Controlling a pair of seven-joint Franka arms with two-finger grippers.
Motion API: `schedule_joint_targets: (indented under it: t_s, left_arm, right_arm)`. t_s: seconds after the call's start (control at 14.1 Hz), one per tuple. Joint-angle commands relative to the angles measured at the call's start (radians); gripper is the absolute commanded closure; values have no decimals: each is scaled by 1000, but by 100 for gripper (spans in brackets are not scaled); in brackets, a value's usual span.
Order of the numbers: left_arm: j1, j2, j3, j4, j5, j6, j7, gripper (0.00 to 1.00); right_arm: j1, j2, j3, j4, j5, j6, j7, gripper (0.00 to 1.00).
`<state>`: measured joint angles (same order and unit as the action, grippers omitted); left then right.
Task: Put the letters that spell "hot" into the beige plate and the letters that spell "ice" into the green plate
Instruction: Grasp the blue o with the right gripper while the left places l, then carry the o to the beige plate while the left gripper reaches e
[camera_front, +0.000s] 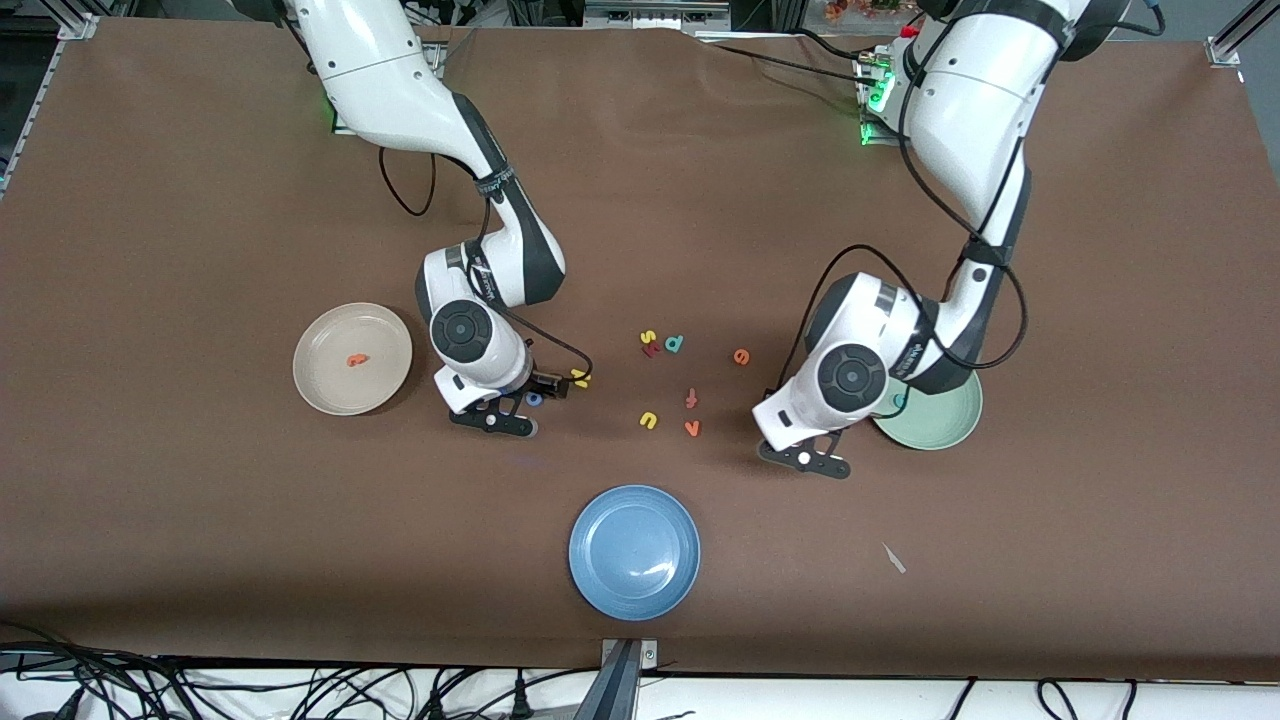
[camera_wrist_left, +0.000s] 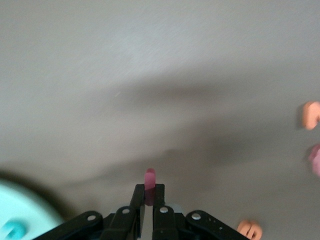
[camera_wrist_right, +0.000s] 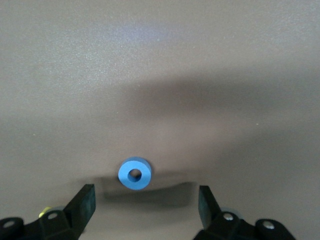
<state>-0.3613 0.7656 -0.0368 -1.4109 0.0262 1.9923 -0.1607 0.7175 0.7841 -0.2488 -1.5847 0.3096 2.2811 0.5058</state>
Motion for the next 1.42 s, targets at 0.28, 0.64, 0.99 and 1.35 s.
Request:
schedule_joint_targets:
  t_s: [0.28, 0.64, 0.99, 1.35]
  left_arm:
    - [79, -158, 5, -226, 133, -125, -13, 100]
    - [157, -157, 1, -321, 236, -113, -5, 100]
    - [193, -154, 1, -373, 236, -41, -5, 1]
    - [177, -239, -38, -366, 216, -165, -26, 0]
  right_arm:
    - [-7, 46, 0, 58, -14, -22, -12, 30]
    - [-9, 46, -1, 68, -14, -28, -12, 60]
    - [-9, 46, -1, 68, -12, -26, -10, 75]
    - [-23, 41, -12, 149, -14, -164, -9, 81]
